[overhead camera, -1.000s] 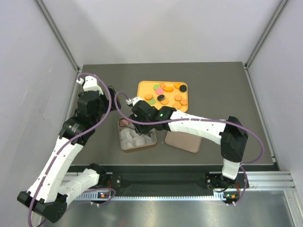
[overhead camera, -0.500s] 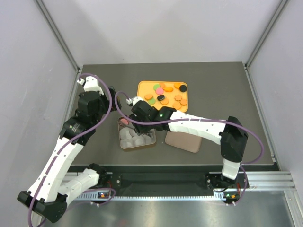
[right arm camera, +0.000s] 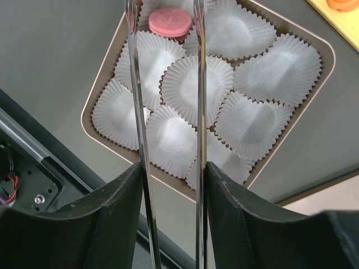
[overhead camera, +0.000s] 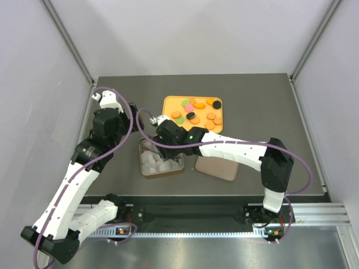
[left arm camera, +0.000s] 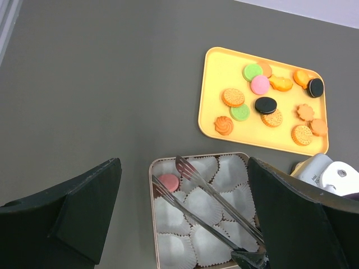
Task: Pack the cookies
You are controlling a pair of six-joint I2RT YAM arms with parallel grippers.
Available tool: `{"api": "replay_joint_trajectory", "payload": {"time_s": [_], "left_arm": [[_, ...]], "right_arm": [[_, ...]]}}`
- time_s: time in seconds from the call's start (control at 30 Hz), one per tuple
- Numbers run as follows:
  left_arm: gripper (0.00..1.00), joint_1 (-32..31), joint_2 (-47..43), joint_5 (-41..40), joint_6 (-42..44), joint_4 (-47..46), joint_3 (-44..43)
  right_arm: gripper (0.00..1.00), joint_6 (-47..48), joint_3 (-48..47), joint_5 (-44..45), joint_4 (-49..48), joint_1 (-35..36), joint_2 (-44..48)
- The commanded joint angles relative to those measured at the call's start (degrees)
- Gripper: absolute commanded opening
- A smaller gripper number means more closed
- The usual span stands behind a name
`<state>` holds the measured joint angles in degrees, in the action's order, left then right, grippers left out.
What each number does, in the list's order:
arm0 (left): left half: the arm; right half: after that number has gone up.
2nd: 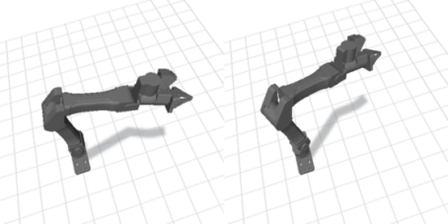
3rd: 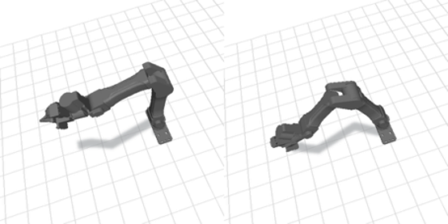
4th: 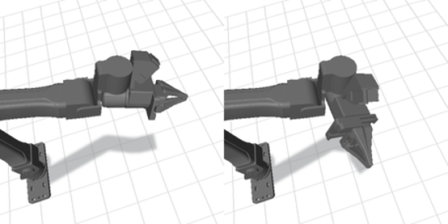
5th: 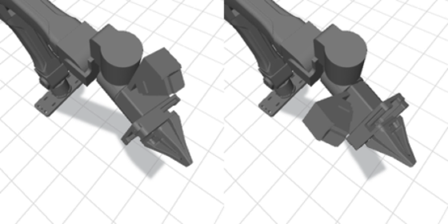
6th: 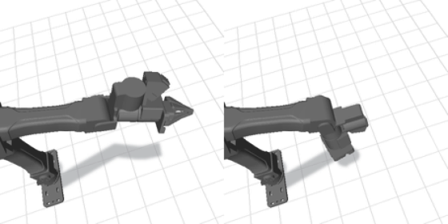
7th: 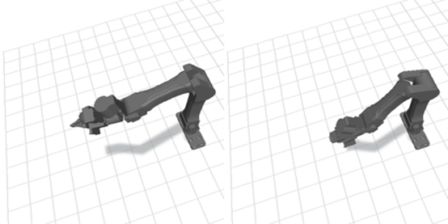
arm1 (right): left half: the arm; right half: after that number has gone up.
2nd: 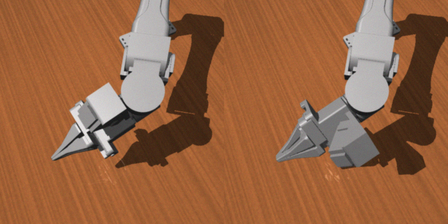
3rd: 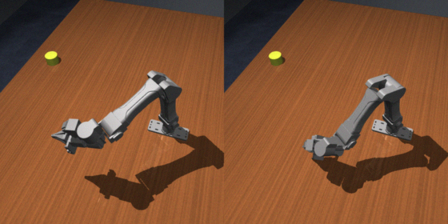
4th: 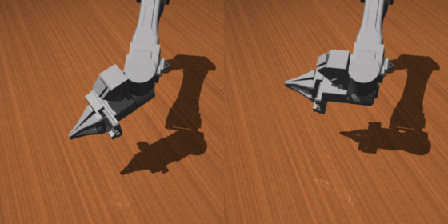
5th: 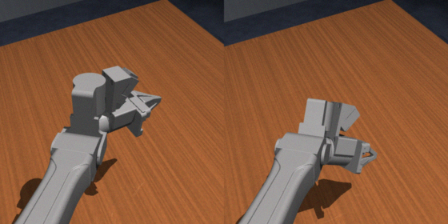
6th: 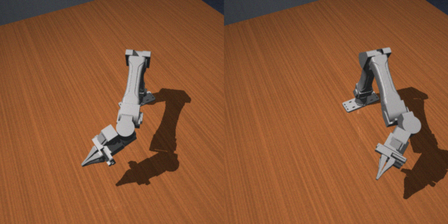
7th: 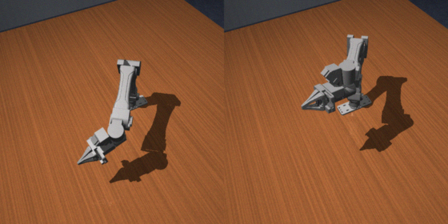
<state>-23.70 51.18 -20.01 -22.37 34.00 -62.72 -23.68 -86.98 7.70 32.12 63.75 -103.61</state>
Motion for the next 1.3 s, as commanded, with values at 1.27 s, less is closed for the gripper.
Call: {"api": "replay_joint_trajectory", "payload": {"time_s": [1.27], "left_arm": [[0.99,0.41,1.2,2.7,0.22,-4.73,1.9]], "right_arm": [[0.45,3.29,25.63,8.38,4.0,-25.16,28.73]]}}
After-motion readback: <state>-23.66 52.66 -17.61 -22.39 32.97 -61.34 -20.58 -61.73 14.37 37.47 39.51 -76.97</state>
